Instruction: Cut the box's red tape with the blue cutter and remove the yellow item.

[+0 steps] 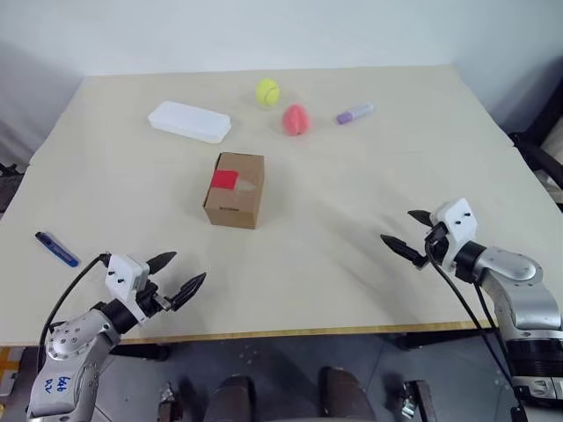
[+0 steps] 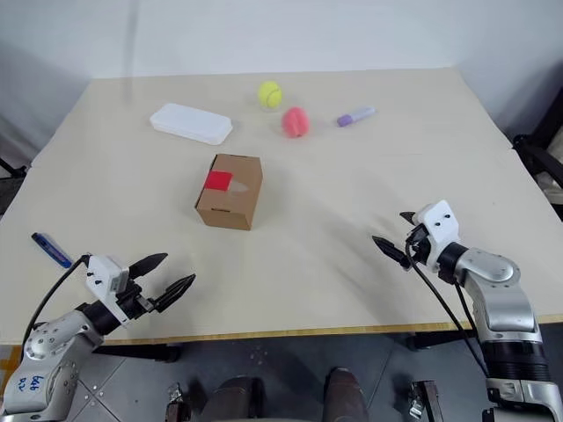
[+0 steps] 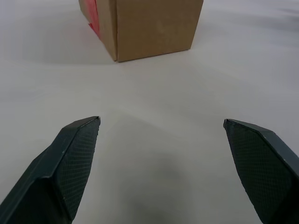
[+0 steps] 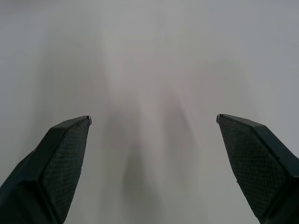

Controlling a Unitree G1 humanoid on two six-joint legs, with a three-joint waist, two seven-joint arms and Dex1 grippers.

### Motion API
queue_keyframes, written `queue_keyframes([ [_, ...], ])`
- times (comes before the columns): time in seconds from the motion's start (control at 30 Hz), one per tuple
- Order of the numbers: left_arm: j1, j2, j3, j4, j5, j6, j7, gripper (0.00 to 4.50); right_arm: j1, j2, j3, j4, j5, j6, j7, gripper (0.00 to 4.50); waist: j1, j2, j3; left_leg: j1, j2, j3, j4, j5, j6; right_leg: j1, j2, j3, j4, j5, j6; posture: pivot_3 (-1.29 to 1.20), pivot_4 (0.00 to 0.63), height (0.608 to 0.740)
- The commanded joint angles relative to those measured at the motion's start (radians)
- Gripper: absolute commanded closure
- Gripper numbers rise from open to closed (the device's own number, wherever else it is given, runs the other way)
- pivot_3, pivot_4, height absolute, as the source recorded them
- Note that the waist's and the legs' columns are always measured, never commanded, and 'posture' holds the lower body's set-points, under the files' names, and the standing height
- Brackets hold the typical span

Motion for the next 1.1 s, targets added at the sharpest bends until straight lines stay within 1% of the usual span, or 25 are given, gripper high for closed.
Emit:
queue_keyframes([
  [0.03, -0.010, 0.001, 0.010, -0.015, 0.004, -0.007, 0.012, 0.01, 0.003, -0.019, -0.032, -0.065, 0.023, 0.032, -0.009, 0.00, 0.000, 0.000, 0.000, 0.000, 0.000, 0.000, 0.000, 0.000, 0.000, 0.000, 0.000, 0.000, 0.000, 0.000, 0.000, 0.00, 0.150, 0.740],
  [0.17, -0.016, 0.006, 0.015, -0.030, 0.012, 0.062, 0.072, 0.01, 0.020, -0.026, -0.025, -0.118, 0.012, 0.081, -0.026, 0.00, 0.001, 0.000, 0.000, 0.000, 0.000, 0.000, 0.001, 0.000, 0.000, 0.000, 0.000, 0.000, 0.000, 0.000, 0.000, 0.00, 0.150, 0.740],
  [0.27, -0.033, 0.014, 0.019, -0.023, 0.065, 0.110, 0.154, 0.01, 0.021, -0.029, -0.011, -0.155, 0.010, 0.127, -0.030, 0.00, 0.003, 0.000, 0.000, 0.000, 0.000, 0.000, 0.000, 0.000, 0.000, 0.000, 0.000, 0.000, 0.000, 0.000, 0.000, 0.00, 0.150, 0.740],
  [0.33, -0.054, 0.024, 0.017, -0.003, 0.076, 0.101, 0.150, 0.01, 0.010, -0.024, -0.004, -0.157, 0.019, 0.121, -0.010, 0.00, 0.003, -0.001, 0.000, 0.000, 0.000, 0.000, 0.001, 0.000, 0.000, 0.000, 0.000, 0.000, 0.001, 0.000, 0.000, 0.00, 0.150, 0.740],
  [0.43, -0.107, 0.008, 0.044, 0.060, 0.071, 0.048, 0.155, 0.00, -0.031, -0.001, 0.007, -0.170, 0.028, 0.163, -0.031, 0.59, 0.003, -0.001, 0.000, 0.000, 0.000, 0.000, 0.001, 0.000, 0.000, 0.000, 0.000, 0.000, 0.001, 0.000, 0.000, 0.00, 0.150, 0.740],
  [0.63, -0.175, 0.002, 0.044, 0.123, 0.110, -0.021, 0.186, 0.00, -0.104, 0.050, 0.046, -0.193, 0.036, 0.197, -0.057, 2.67, 0.001, -0.001, 0.001, 0.000, 0.000, 0.000, 0.000, 0.000, 0.000, 0.000, 0.000, 0.000, 0.001, 0.000, 0.000, 0.00, 0.150, 0.740],
  [0.67, -0.191, 0.001, 0.040, 0.136, 0.120, -0.027, 0.197, 0.19, -0.125, 0.063, 0.065, -0.191, 0.033, 0.201, -0.055, 3.08, 0.000, -0.001, 0.001, 0.000, 0.000, 0.000, 0.001, 0.000, 0.000, 0.000, 0.000, 0.000, 0.001, 0.000, 0.000, 0.00, 0.150, 0.740],
  [0.73, -0.224, -0.005, 0.032, 0.166, 0.133, -0.042, 0.213, 0.58, -0.163, 0.093, 0.097, -0.179, 0.030, 0.207, -0.058, 3.72, 0.000, -0.001, 0.001, 0.000, 0.000, 0.000, 0.001, 0.000, 0.000, 0.000, 0.000, 0.000, 0.001, 0.000, 0.000, 0.00, 0.150, 0.740],
  [0.8, -0.278, -0.019, 0.019, 0.225, 0.152, -0.079, 0.225, 1.23, -0.214, 0.139, 0.137, -0.152, 0.024, 0.211, -0.065, 4.47, 0.000, -0.001, 0.001, 0.000, 0.000, 0.000, 0.001, 0.000, 0.000, 0.000, 0.000, 0.000, 0.002, 0.000, 0.000, 0.00, 0.150, 0.740],
  [0.87, -0.335, -0.040, 0.006, 0.277, 0.166, -0.103, 0.242, 1.80, -0.268, 0.182, 0.183, -0.104, 0.003, 0.201, -0.066, 4.50, 0.000, -0.001, 0.001, 0.000, 0.000, 0.000, 0.002, 0.000, -0.001, -0.001, 0.000, 0.000, 0.003, 0.000, 0.000, 0.00, 0.150, 0.740],
  [0.9, -0.364, -0.049, -0.003, 0.305, 0.178, -0.117, 0.249, 2.18, -0.296, 0.201, 0.207, -0.073, -0.012, 0.194, -0.066, 4.50, -0.001, -0.001, 0.001, 0.000, 0.000, 0.000, 0.002, 0.000, -0.001, -0.001, 0.000, -0.001, 0.003, 0.000, 0.001, 0.00, 0.150, 0.740],
  [0.93, -0.412, -0.059, -0.017, 0.359, 0.196, -0.140, 0.259, 2.41, -0.341, 0.239, 0.235, -0.017, -0.033, 0.185, -0.082, 4.50, -0.001, -0.001, 0.001, 0.000, 0.000, 0.000, 0.002, 0.000, -0.001, -0.001, 0.000, -0.001, 0.003, 0.001, 0.001, 0.00, 0.150, 0.740],
  [1.1, -0.573, -0.081, -0.066, 0.568, 0.243, -0.215, 0.257, 4.03, -0.500, 0.369, 0.314, 0.221, -0.124, 0.126, -0.136, 4.50, -0.005, -0.002, 0.001, 0.000, 0.000, 0.000, 0.002, 0.000, -0.001, -0.003, 0.000, -0.002, 0.007, 0.002, 0.003, 0.00, 0.150, 0.740],
])
